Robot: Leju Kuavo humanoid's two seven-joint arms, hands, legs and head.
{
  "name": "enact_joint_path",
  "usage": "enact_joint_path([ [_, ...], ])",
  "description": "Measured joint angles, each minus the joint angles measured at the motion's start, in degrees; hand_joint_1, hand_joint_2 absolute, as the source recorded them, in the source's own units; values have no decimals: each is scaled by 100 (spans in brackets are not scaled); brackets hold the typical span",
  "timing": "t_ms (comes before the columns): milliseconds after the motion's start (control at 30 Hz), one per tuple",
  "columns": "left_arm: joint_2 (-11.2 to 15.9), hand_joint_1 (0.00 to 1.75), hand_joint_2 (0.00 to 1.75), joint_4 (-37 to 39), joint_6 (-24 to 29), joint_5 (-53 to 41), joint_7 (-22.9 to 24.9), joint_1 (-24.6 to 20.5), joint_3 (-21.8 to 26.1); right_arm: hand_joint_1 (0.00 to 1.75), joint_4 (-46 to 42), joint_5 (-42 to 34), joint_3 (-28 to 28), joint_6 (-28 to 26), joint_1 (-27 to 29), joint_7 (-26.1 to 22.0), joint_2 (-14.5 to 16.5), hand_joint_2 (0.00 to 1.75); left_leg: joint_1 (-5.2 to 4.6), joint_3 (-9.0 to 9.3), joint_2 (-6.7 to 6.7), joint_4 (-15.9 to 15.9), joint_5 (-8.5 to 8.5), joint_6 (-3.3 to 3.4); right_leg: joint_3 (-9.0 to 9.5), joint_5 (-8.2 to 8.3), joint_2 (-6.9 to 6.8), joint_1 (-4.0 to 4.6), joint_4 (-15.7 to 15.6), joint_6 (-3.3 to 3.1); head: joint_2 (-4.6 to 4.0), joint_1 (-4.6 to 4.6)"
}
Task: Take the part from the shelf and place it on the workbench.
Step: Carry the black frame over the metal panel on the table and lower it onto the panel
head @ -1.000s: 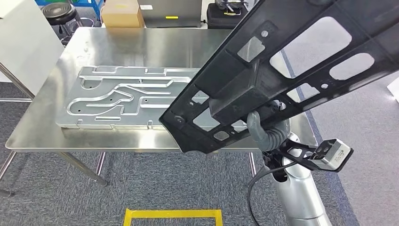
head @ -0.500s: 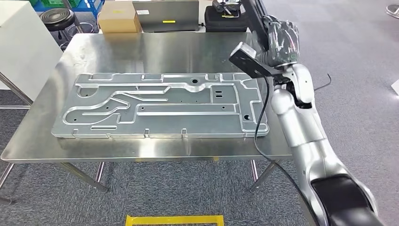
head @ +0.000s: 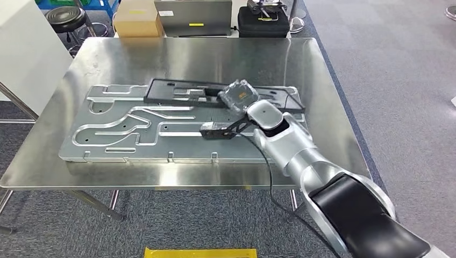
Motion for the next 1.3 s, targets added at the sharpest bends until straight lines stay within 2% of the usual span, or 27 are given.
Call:
enact_joint_path([
  [33, -6, 0, 175, 0, 23, -3, -11, -13, -18, 175, 83, -25, 25, -42, 49, -39, 37, 175, 15, 17, 2, -18, 2, 25, -91, -117, -3, -4, 198, 32, 0, 0],
  [100, -9, 0, 175, 0, 61, -4, -35, -36, -43, 175, 248, -79, 58, -150, 191, -71, 83, 175, 15, 37, 3, -25, -16, 65, -461, -444, -9, -34, 930, 90, 0, 1],
  [133, -9, 0, 175, 0, 72, -5, -50, -41, -51, 175, 327, -92, 68, -189, 284, -62, 95, 175, 14, 46, 0, -23, -27, 77, -663, -560, -10, -51, 1299, 112, 0, 1],
  [167, -9, 0, 175, 0, 78, -7, -65, -42, -57, 175, 394, -99, 74, -208, 381, -45, 100, 175, 14, 57, -5, -20, -40, 84, -806, -592, -11, -68, 1531, 127, 0, 1],
  [200, -9, 0, 175, 0, 79, -11, -79, -39, -63, 175, 450, -109, 77, -217, 469, -26, 103, 175, 14, 69, -13, -14, -55, 83, -839, -507, -12, -83, 1530, 133, 0, 1],
  [233, -9, 0, 175, 0, 76, -16, -90, -35, -69, 175, 491, -123, 79, -219, 529, -9, 104, 175, 13, 84, -20, -6, -72, 74, -754, -324, -14, -94, 1292, 127, 0, 1],
  [300, -10, 0, 175, 0, 61, -27, -98, -34, -92, 175, 552, -170, 80, -217, 579, 23, 103, 175, 1, 117, -26, 15, -117, 34, -381, 84, -24, -79, 465, 77, 0, 1],
  [333, -10, 0, 175, 0, 48, -32, -100, -41, -106, 175, 578, -191, 80, -211, 586, 38, 103, 175, -9, 130, -23, 23, -141, 7, -227, 199, -30, -61, 141, 46, 0, 0],
  [367, -11, 0, 175, 0, 33, -35, -101, -49, -120, 131, 604, -212, 80, -206, 598, 49, 103, 131, -16, 142, -19, 26, -161, -21, -135, 238, -35, -40, -45, 17, 0, 0],
  [467, -9, 0, 175, 0, -16, -33, -102, -63, -156, 0, 653, -254, 79, -209, 641, 68, 105, 0, -9, 193, -8, 18, -207, -104, -58, 222, -38, -29, -141, -62, 0, 0],
  [533, -8, 0, 175, 0, -26, -32, -89, -63, -173, 0, 682, -266, 78, -212, 674, 78, 104, 0, 1, 124, 0, 255, -382, -147, 19, 234, -53, -60, -210, -127, 0, -1],
  [600, -10, 0, 175, 0, -24, -33, -68, -59, -185, 0, 716, -277, 78, -226, 722, 77, 103, 0, 23, -173, 4, 917, -735, -182, 52, 233, -64, -66, -232, -167, 0, -1],
  [633, -10, 0, 131, 0, -24, -34, -65, -55, -190, 0, 730, -287, 74, -255, 745, 76, 102, 0, 35, -351, 4, 1287, -884, -204, 52, 231, -62, -64, -228, -172, 0, -2],
  [667, -9, 0, 87, 0, -23, -34, -70, -54, -193, 0, 739, -303, 65, -295, 764, 72, 102, 0, 47, -471, 4, 1528, -941, -226, 52, 226, -57, -63, -221, -171, 0, -1],
  [700, -7, 0, 44, 0, -21, -33, -85, -54, -196, 0, 744, -334, 51, -366, 777, 50, 102, 0, 61, -495, 5, 1565, -890, -244, 53, 220, -50, -67, -211, -165, 0, -1],
  [733, -4, 0, 0, 0, -20, -30, -105, -54, -197, 0, 748, -388, 22, -468, 785, 3, 102, 0, 78, -409, 6, 1374, -738, -261, 54, 210, -40, -75, -193, -151, 0, -1],
  [800, 1, 0, 0, 1, -14, -22, -154, -58, -199, 0, 751, -557, -67, -709, 801, -173, 105, 0, 106, -44, 4, 622, -388, -281, 47, 175, -20, -89, -133, -95, 0, -2],
  [833, 2, 0, 0, 1, -9, -20, -178, -60, -201, 0, 748, -672, -130, -837, 811, -300, 109, 0, 107, 102, -5, 320, -286, -262, 36, 157, -8, -87, -94, -59, 0, -1],
  [867, 2, 0, 0, 1, 2, -21, -198, -59, -204, 0, 739, -816, -205, -967, 823, -464, 118, 0, 100, 178, -14, 157, -251, -233, 24, 148, 1, -79, -69, -21, 0, 0],
  [967, 1, 0, 0, 0, 68, -34, -216, -52, -236, 0, 638, -1464, -492, -1290, 868, -1190, 167, 0, 71, 179, -24, 112, -230, -96, 2, 163, 19, -86, -70, 86, 0, 0],
  [1000, 1, 0, 0, 0, 89, -39, -206, -52, -251, 0, 569, -1738, -602, -1326, 884, -1479, 187, 0, 72, 176, -20, 101, -212, -56, -19, 122, 13, -98, -26, 116, 0, 0],
  [1067, 1, 0, 0, 0, 121, -44, -166, -52, -282, 0, 373, -2362, -844, -1246, 923, -2053, 231, 0, 83, 167, -11, 83, -185, 5, -202, -146, -5, -110, 383, 159, 0, 1],
  [1133, 2, 0, 0, 0, 145, -42, -116, -51, -304, 0, 91, -3033, -1065, -1006, 1015, -2540, 271, 0, 70, 154, -7, 84, -182, 29, -552, -520, -14, -110, 1153, 176, 0, 1],
  [1167, 2, 0, 0, 0, 156, -39, -91, -48, -310, 0, -93, -3375, -1141, -851, 1097, -2723, 281, 0, 62, 152, -8, 85, -184, 35, -697, -618, -13, -108, 1462, 175, 0, 1],
  [1200, 2, 0, 0, 0, 166, -35, -71, -43, -317, 0, -309, -3705, -1193, -697, 1190, -2848, 283, 0, 54, 152, -11, 86, -185, 38, -760, -611, -13, -104, 1587, 165, 0, 1],
  [1233, 1, 0, 0, 0, 172, -31, -56, -38, -324, 0, -561, -4031, -1224, -543, 1281, -2920, 282, 0, 47, 154, -13, 87, -188, 38, -716, -496, -13, -99, 1483, 141, 0, 1],
  [1300, -8, 0, 0, 1, 177, -10, -46, -33, -336, 0, -1118, -4650, -1237, -288, 1424, -2958, 256, 0, 32, 162, -15, 87, -196, 32, -373, -105, -13, -66, 735, 54, 0, 1],
])
